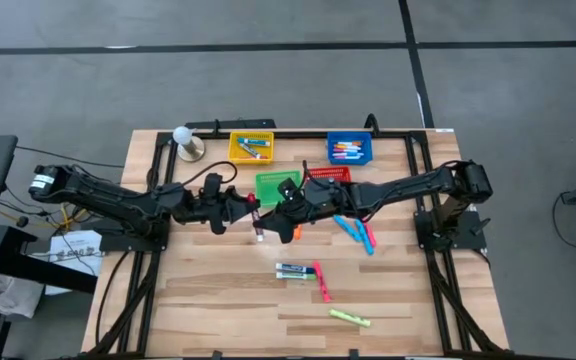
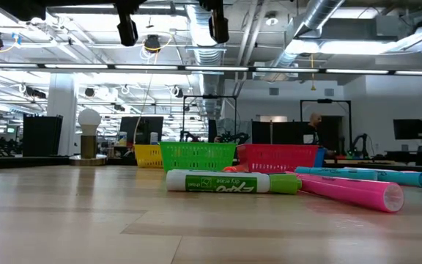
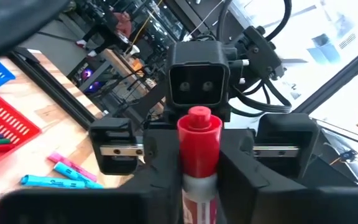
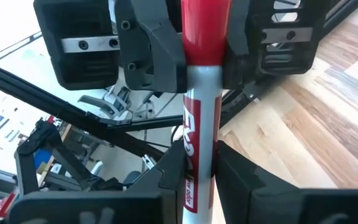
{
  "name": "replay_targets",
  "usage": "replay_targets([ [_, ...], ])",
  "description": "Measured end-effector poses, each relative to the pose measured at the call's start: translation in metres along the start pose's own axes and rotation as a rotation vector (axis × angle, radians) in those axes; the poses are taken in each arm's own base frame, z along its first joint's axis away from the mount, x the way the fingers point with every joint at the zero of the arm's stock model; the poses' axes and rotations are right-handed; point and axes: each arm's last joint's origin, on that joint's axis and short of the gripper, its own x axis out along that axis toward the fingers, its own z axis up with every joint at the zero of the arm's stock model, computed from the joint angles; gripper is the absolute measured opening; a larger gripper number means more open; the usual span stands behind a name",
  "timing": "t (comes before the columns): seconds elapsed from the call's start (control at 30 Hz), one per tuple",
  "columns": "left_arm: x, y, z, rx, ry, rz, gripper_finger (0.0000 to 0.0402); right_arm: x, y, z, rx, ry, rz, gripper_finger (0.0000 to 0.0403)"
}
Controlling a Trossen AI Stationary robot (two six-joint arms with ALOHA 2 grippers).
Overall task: Pick & Place Markers
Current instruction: Put the large red marker pen into the yellow bin
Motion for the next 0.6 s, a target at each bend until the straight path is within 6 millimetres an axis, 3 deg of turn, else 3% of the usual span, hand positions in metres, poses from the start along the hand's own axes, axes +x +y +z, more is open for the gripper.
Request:
replay_targets([
  [0.3,0.0,-0.0008,0.0008,0.001,-0.008,-0.008,0.0066,0.0,0.0003,-0.0001,-0.065,0.005,0.008,0.0072],
  [0.6,-0.0002,0.0003,0.0004,0.002,-0.012,0.001,0.0066,-0.0024,-0.0073,-0.0053,-0.216,0.186,0.059,0.0099],
])
